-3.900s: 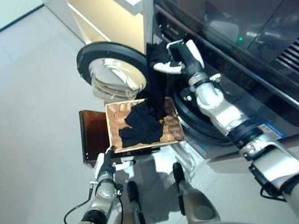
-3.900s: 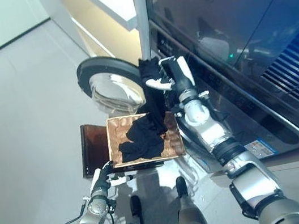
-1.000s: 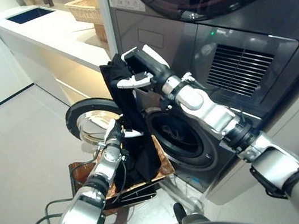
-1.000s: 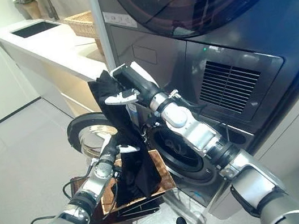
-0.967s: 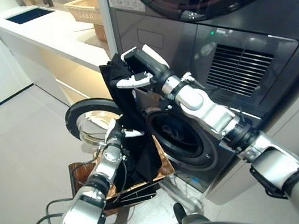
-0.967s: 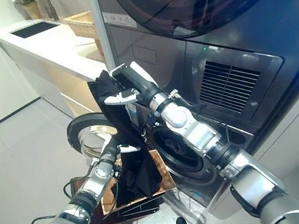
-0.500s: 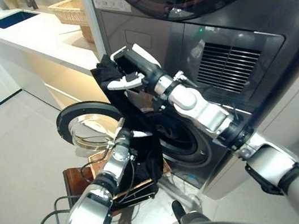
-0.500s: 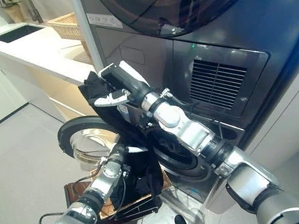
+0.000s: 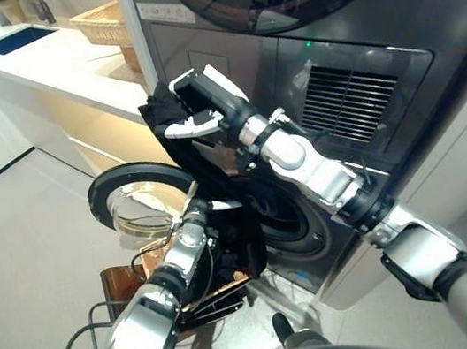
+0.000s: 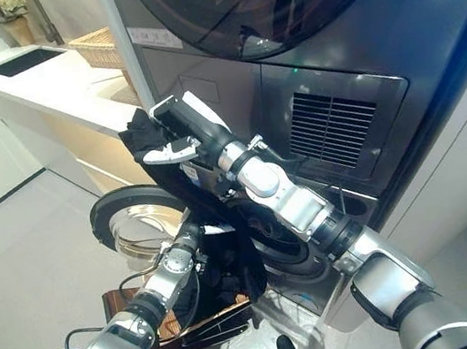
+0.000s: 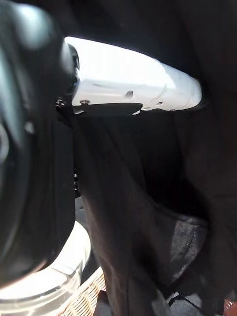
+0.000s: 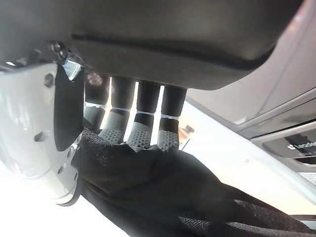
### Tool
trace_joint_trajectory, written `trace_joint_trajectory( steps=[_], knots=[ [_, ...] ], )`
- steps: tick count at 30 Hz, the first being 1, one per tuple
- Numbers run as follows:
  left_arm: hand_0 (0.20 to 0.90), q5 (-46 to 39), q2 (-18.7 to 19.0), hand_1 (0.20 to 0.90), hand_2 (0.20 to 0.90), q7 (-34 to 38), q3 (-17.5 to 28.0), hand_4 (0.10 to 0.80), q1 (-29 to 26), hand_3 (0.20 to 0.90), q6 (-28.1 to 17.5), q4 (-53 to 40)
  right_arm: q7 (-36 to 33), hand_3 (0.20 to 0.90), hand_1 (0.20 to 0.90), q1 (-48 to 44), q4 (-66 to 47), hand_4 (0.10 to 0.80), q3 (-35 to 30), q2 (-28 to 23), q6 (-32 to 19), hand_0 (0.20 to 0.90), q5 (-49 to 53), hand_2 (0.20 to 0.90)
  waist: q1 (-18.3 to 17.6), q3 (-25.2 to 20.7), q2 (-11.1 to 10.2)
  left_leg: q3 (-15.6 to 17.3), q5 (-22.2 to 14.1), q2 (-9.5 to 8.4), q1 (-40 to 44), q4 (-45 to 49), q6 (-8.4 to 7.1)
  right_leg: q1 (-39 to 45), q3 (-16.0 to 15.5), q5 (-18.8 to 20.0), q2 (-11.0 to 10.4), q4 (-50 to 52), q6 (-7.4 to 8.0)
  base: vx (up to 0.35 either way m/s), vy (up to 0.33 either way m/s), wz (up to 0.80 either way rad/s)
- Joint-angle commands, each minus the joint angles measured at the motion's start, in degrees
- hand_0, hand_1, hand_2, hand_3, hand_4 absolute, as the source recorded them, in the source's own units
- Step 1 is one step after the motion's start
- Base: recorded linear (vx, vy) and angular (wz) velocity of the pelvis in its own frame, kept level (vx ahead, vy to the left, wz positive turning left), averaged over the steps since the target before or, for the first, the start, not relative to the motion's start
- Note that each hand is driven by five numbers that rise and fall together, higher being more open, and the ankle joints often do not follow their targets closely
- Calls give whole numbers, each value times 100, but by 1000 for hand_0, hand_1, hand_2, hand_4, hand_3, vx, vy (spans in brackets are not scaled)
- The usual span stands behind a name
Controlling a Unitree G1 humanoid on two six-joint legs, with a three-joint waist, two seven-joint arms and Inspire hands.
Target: Pick up the clothes and place them into the washing machine
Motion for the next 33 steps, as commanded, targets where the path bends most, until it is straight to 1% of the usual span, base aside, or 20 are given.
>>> trace_joint_trajectory(
  steps=[1,13,17,20,21,22,26,27,29,30,31,32,33],
  knots=[
    [200,-23,-61,200,200,82,-292,300,-996,200,-611,-35,-181,200,200,-1209,-256,300,-415,354,-636,200,-49,200,186,-380,39,-215,-408,41,-430,440,-106,33,59,-674,-146,375,204,0,0,0],
    [200,92,5,200,200,125,-236,300,-1015,200,-576,8,-206,200,200,-991,-322,300,-607,239,-654,200,-74,200,227,-381,68,-291,-409,19,-454,445,-103,86,-48,-708,-173,375,197,0,0,0],
    [200,163,112,200,200,138,-188,300,-1028,200,-553,7,-203,200,200,-862,-407,300,-704,162,-658,200,-66,200,249,-386,85,-312,-402,18,-450,440,-107,116,-77,-721,-182,364,196,0,0,0],
    [200,202,218,200,200,150,-122,300,-1052,200,-537,67,-126,200,200,-706,-601,300,-762,78,-683,200,17,200,240,-395,99,-312,-399,18,-448,438,-111,125,-82,-724,-185,360,195,0,0,0],
    [200,241,312,200,200,161,-71,300,-1075,200,-521,121,-69,200,200,-570,-773,300,-803,1,-714,200,85,200,231,-399,114,-312,-398,18,-445,433,-111,129,-85,-731,-188,360,196,0,0,0],
    [200,241,311,200,200,161,-72,300,-1073,200,-521,121,-66,200,200,-560,-785,300,-808,-3,-707,200,85,200,231,-401,114,-314,-398,17,-445,432,-111,130,-87,-731,-188,360,196,0,0,0],
    [200,277,510,200,200,144,35,300,-1128,200,-528,147,98,200,200,-186,-1161,300,-948,-125,-789,200,365,200,203,-394,141,-308,-392,19,-440,430,-116,133,-101,-736,-195,361,202,-2,-2,1],
    [200,309,614,200,200,125,99,300,-1153,200,-531,138,242,200,200,94,-1388,300,-1033,-214,-827,200,550,200,181,-387,156,-299,-387,17,-442,428,-120,126,-109,-738,-193,365,206,0,0,0],
    [200,330,651,200,200,115,129,300,-1150,200,-537,129,324,200,200,258,-1524,300,-1093,-276,-830,200,625,200,176,-392,159,-303,-385,15,-442,427,-122,126,-114,-736,-194,364,208,-2,-5,5],
    [200,375,780,200,200,83,225,300,-1166,200,-547,62,587,200,200,639,-1802,300,-1234,-457,-834,200,846,200,158,-381,169,-305,-382,14,-451,433,-125,117,-124,-737,-196,370,211,0,0,0],
    [200,375,778,200,200,82,221,300,-1162,200,-545,59,592,200,200,654,-1817,300,-1242,-461,-826,200,848,200,161,-386,168,-307,-383,14,-453,434,-125,116,-126,-738,-196,370,211,0,0,0],
    [200,406,859,200,200,60,254,300,-1172,200,-553,13,701,200,200,894,-1947,300,-1306,-556,-833,200,981,200,149,-370,170,-318,-376,12,-457,433,-126,114,-130,-738,-198,371,211,0,0,0],
    [200,470,1023,200,200,12,323,300,-1177,200,-572,-47,872,200,200,1383,-2228,300,-1587,-821,-841,200,1128,200,126,-357,179,-329,-375,10,-471,435,-129,107,-149,-749,-200,378,213,-3,-5,5]
  ],
)
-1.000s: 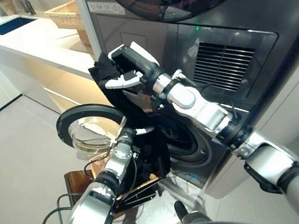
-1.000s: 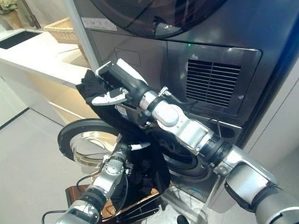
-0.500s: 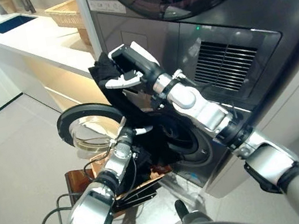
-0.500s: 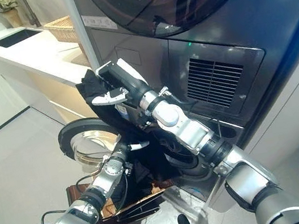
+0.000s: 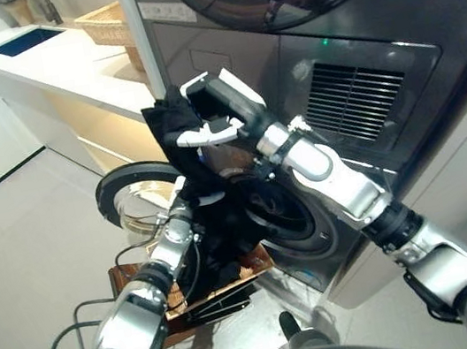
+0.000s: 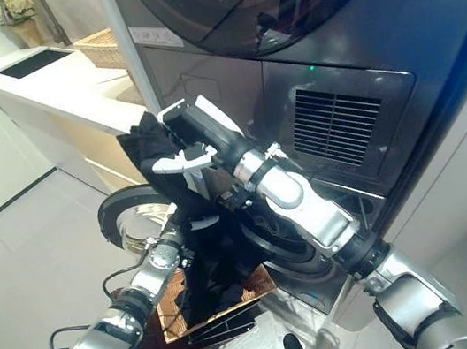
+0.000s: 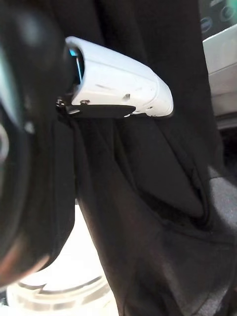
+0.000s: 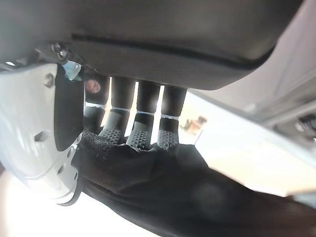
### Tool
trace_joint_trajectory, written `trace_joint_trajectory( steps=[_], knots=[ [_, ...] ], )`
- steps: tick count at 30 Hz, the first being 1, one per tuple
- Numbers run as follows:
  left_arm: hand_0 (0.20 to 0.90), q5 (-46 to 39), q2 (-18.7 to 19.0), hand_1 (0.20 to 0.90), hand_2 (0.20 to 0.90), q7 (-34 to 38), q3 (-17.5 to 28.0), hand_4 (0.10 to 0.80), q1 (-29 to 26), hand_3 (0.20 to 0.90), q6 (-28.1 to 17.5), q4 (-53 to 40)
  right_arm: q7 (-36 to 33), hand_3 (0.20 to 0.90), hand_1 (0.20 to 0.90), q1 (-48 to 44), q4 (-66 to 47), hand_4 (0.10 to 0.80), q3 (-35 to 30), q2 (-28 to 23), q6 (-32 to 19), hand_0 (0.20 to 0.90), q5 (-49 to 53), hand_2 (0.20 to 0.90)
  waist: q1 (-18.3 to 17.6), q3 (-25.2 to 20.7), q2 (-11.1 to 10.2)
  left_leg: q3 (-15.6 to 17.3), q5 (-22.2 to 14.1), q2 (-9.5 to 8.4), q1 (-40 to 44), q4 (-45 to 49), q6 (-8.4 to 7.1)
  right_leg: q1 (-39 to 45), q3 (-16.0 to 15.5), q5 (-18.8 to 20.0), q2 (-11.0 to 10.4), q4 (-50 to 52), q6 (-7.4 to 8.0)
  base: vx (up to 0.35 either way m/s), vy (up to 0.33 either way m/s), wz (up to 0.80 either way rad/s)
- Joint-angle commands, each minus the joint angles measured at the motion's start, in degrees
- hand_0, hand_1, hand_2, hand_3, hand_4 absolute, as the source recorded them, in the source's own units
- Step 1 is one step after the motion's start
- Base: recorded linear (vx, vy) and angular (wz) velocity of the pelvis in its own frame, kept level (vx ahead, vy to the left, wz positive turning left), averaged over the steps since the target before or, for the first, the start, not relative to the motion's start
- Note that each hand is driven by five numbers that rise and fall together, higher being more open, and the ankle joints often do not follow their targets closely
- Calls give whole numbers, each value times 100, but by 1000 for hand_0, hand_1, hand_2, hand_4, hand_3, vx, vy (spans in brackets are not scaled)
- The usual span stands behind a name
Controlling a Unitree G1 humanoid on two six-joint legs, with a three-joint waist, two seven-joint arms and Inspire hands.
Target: Pick up the clothes and place them into the washing machine
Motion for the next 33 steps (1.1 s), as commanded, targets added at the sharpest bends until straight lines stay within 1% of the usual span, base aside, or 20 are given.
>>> trace_joint_trajectory(
  steps=[1,4,5,6,7,9,10,11,13,14,15,16,18,19,22,24,27,33],
  knots=[
    [200,227,425,200,200,61,175,300,-1039,200,-572,-30,226,200,200,99,-696,300,-1019,-124,-806,200,509,200,150,-382,-38,-247,-354,-5,-432,465,-122,98,-72,-745,-164,379,211,-2,-5,5],
    [200,348,635,200,200,3,287,300,-1119,200,-608,231,572,200,200,938,-1058,300,-1434,-454,-832,200,871,200,74,-357,-14,-262,-343,-2,-453,465,-131,82,-97,-759,-167,390,218,1,-1,-1],
    [200,418,832,200,200,-46,388,300,-1108,200,-631,332,651,200,200,1575,-1126,300,-1832,-673,-845,200,897,200,17,-344,1,-264,-348,-2,-467,474,-137,76,-102,-775,-169,404,221,12,2,4],
    [200,433,900,200,200,-72,435,300,-1107,200,-654,381,682,200,200,1816,-1180,300,-2017,-740,-864,200,843,200,-4,-343,11,-262,-354,-3,-470,485,-141,70,-102,-779,-170,417,223,9,2,9],
    [200,433,895,200,200,-73,429,300,-1107,200,-655,383,683,200,200,1832,-1193,300,-2028,-741,-859,200,842,200,2,-348,11,-263,-355,-3,-472,487,-141,69,-103,-781,-170,418,223,0,0,0],
    [200,467,1067,200,200,-112,501,300,-1120,200,-696,429,633,200,200,2214,-1106,300,-2384,-807,-907,200,709,200,-41,-344,36,-261,-363,1,-481,501,-148,61,-103,-792,-171,432,230,0,0,0],
    [200,471,1149,200,200,-125,526,300,-1135,200,-711,415,692,900,900,2438,-1074,800,-2534,-818,-890,900,757,900,-53,-341,43,-264,-365,-4,-480,505,-150,61,-108,-800,-172,439,230,0,0,0],
    [200,478,1289,200,200,-163,591,300,-1116,200,-760,385,956,900,900,2778,-996,800,-2654,-963,-814,900,786,900,-50,-349,36,-276,-371,-12,-484,520,-156,73,-127,-807,-179,444,232,0,0,0],
    [200,485,1353,200,200,-196,603,300,-1119,200,-764,374,993,900,900,2888,-966,800,-2746,-1048,-789,900,701,900,-46,-358,36,-286,-375,-12,-485,523,-158,88,-143,-815,-185,440,235,0,0,0],
    [200,514,1429,200,200,-204,621,300,-1121,200,-770,371,874,900,900,3031,-681,800,-2919,-1125,-777,900,508,900,-46,-354,31,-308,-376,-12,-489,528,-160,99,-178,-816,-198,441,241,0,0,0],
    [200,514,1428,200,200,-204,620,300,-1122,200,-771,371,874,900,900,3030,-677,800,-2918,-1125,-781,900,507,900,-47,-353,31,-310,-376,-12,-488,529,-160,101,-180,-817,-198,440,241,0,0,0],
    [200,540,1470,200,200,-197,607,300,-1119,200,-772,372,762,900,900,3061,-432,800,-2949,-1118,-784,900,331,900,-49,-349,30,-318,-376,-15,-485,524,-160,106,-179,-815,-196,435,246,0,-2,3],
    [200,615,1560,200,200,-174,586,300,-1116,200,-773,358,584,900,900,3041,-107,800,-2983,-1060,-796,900,49,900,-42,-355,32,-320,-378,-15,-484,524,-159,115,-188,-813,-198,431,250,0,0,5],
    [200,722,1687,200,200,-170,557,300,-1140,200,-771,306,443,900,900,3006,77,800,-3025,-1025,-798,900,-338,900,-35,-359,40,-321,-383,-18,-478,525,-157,118,-192,-814,-196,427,256,1,3,4],
    [200,804,1767,200,200,-165,523,300,-1161,200,-769,254,355,900,900,3000,175,800,-3091,-980,-794,900,-528,900,-23,-361,42,-336,-386,-13,-479,531,-155,132,-209,-821,-205,423,259,-1,-1,3],
    [200,918,1883,200,200,-169,472,300,-1177,200,-753,160,231,900,900,2935,313,800,-3076,-941,-774,900,-921,900,14,-371,50,-358,-377,-12,-479,508,-153,154,-229,-831,-213,405,258,0,-1,4],
    [200,957,1971,200,200,-173,463,300,-1179,200,-763,56,171,900,900,2823,439,800,-3007,-922,-759,900,-1147,900,59,-373,53,-391,-371,-20,-474,505,-149,186,-255,-836,-218,402,254,-2,-2,3],
    [200,880,2039,200,200,-175,486,300,-1221,200,-762,13,158,900,900,2664,529,800,-2916,-848,-742,900,-1190,900,103,-388,65,-436,-355,-33,-472,485,-147,216,-321,-845,-231,392,247,-8,2,5]
  ],
)
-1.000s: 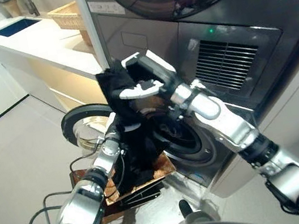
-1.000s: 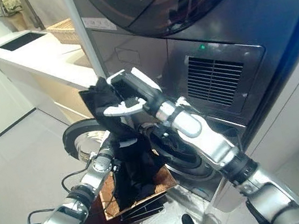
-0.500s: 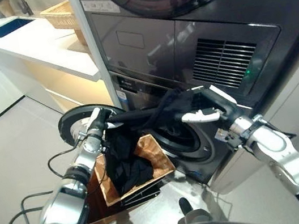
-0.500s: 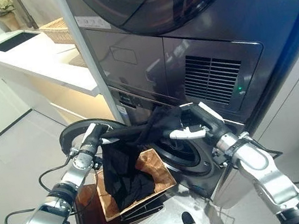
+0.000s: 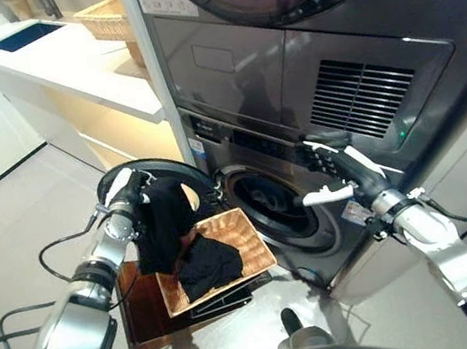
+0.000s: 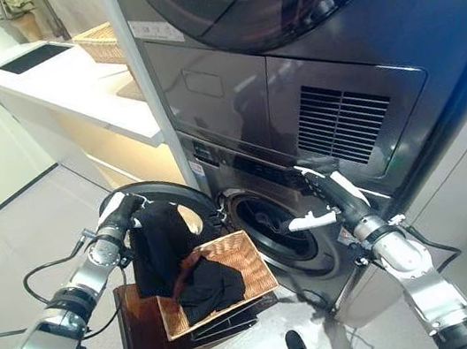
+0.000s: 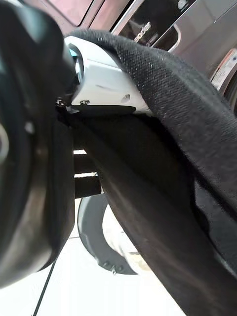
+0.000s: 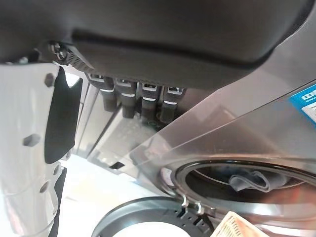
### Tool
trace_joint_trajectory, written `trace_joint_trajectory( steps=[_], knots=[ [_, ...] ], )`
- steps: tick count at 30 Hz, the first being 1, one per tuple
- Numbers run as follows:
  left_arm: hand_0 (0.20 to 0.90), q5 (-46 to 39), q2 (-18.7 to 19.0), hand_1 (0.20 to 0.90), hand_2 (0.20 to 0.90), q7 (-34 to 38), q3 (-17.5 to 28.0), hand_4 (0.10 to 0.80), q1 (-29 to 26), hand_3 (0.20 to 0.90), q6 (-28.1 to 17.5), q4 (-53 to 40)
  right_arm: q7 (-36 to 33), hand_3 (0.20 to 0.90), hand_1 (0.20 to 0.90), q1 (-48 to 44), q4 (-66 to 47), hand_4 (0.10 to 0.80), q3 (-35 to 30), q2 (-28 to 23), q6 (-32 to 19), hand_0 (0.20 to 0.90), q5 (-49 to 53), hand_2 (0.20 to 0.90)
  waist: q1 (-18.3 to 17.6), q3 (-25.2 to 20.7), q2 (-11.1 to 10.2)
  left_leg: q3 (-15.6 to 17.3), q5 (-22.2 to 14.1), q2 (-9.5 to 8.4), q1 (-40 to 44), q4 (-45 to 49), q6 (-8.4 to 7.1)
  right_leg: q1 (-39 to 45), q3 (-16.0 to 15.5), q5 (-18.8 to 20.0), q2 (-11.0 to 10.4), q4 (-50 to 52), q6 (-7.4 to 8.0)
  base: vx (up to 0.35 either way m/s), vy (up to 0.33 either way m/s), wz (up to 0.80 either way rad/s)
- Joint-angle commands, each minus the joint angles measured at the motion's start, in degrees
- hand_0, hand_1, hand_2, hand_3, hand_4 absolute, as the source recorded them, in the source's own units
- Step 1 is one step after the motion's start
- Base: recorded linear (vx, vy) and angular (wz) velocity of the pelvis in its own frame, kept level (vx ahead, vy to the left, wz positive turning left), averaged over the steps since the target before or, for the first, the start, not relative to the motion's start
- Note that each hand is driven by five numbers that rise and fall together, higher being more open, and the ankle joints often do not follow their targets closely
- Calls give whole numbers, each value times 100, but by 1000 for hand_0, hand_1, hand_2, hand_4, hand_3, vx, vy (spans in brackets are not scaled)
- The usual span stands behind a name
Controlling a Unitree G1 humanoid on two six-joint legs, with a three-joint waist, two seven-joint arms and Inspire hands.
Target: Pick up the clothes and place them into the washing machine
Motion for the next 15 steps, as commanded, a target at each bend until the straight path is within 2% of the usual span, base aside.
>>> trace_joint_trajectory(
  steps=[1,8,15],
  knots=[
    [200,-73,422,200,200,278,297,300,-1091,200,-511,-89,-402,900,900,-819,104,800,-445,-84,-560,900,-34,900,228,-422,12,-235,-321,-7,-388,485,-147,196,-105,-791,-176,391,219,-6,2,6],
    [200,-164,507,200,200,293,370,300,-1105,200,-531,-217,-354,900,900,-1028,283,800,-201,-66,-493,900,-349,900,302,-411,11,-273,-312,-19,-387,470,-138,213,-129,-780,-195,384,224,-1,1,1],
    [200,-87,789,200,200,246,173,300,-1315,200,-518,-437,-374,900,900,-1435,1099,800,222,94,-373,900,-329,900,417,-412,14,-320,-313,-42,-394,481,-123,258,-184,-779,-237,368,226,-1,1,0]
  ],
)
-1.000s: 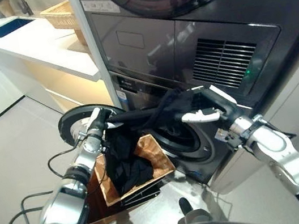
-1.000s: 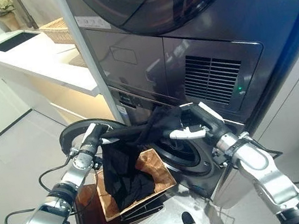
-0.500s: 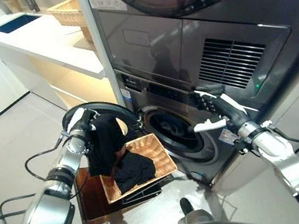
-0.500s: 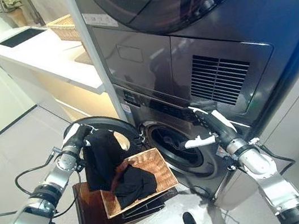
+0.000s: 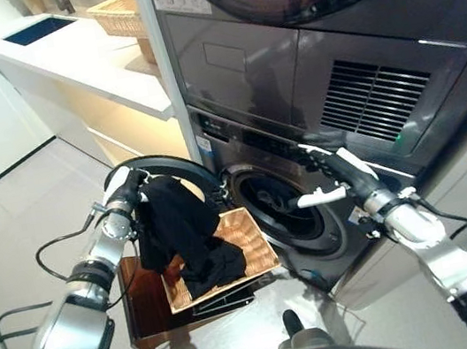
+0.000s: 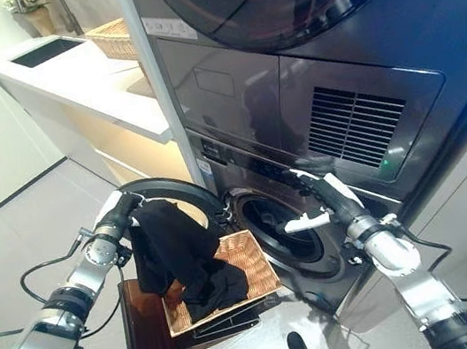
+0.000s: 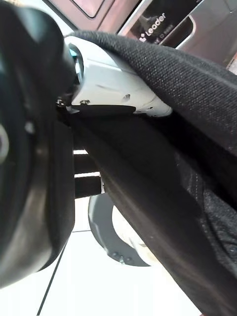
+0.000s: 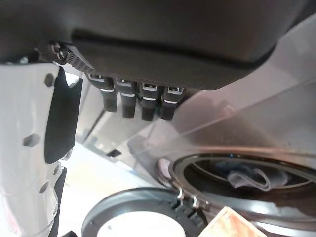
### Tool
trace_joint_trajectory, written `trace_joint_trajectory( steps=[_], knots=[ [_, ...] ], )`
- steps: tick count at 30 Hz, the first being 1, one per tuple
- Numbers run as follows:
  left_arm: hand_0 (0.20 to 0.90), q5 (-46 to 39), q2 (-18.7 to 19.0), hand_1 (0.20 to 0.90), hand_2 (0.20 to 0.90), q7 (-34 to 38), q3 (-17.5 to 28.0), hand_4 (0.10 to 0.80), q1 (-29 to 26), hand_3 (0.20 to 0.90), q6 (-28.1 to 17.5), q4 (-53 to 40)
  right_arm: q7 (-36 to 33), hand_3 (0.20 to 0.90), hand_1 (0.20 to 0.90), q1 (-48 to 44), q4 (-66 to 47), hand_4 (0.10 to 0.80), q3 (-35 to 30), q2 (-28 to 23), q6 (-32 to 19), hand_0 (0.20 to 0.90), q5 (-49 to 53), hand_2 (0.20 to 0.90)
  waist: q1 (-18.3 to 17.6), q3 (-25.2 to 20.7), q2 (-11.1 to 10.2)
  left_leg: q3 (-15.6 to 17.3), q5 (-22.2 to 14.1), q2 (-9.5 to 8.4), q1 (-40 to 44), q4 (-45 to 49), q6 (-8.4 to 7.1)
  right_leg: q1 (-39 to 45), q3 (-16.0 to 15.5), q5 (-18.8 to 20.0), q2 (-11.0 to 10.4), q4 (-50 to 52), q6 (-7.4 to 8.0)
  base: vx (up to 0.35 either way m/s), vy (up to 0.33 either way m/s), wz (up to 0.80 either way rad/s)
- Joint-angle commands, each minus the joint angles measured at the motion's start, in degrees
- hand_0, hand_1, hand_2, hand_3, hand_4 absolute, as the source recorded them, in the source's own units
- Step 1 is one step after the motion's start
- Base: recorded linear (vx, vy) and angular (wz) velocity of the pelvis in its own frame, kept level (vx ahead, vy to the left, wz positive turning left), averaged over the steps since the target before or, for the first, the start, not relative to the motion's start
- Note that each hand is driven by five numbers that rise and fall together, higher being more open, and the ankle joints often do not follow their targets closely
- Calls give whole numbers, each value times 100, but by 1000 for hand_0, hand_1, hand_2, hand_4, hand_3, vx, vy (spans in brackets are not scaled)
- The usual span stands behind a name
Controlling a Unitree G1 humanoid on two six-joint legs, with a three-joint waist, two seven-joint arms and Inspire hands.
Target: Pick up the clothes and place them into the washing machine
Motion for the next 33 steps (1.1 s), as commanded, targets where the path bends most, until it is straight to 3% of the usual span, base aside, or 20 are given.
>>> trace_joint_trajectory(
  steps=[1,7,15,33],
  knots=[
    [200,-86,657,200,200,238,154,300,-1269,200,-519,-330,-329,900,900,-930,415,800,-177,40,-346,900,42,900,233,-429,39,-244,-318,-50,-388,485,-119,240,-124,-764,-224,383,236,0,0,0],
    [200,-208,698,200,200,204,-3,300,-1340,200,-552,-584,-405,900,900,-1564,1408,800,563,766,-255,900,179,900,399,-428,41,-303,-324,-79,-417,534,-103,275,-194,-765,-254,381,240,-8,22,12],
    [200,-422,410,200,200,292,-203,300,-1392,200,-529,-650,-634,900,900,-2601,2497,800,1378,1676,-171,900,518,900,624,-413,-34,-394,-332,-103,-469,593,-83,314,-276,-750,-295,379,228,-12,27,10],
    [200,-462,-102,200,200,300,-472,300,-1378,200,-456,-792,-634,900,900,-3489,3298,800,1991,2302,-47,900,1257,900,824,-463,-145,-450,-298,-106,-484,541,-79,305,-332,-722,-302,377,197,-8,9,4]
  ],
)
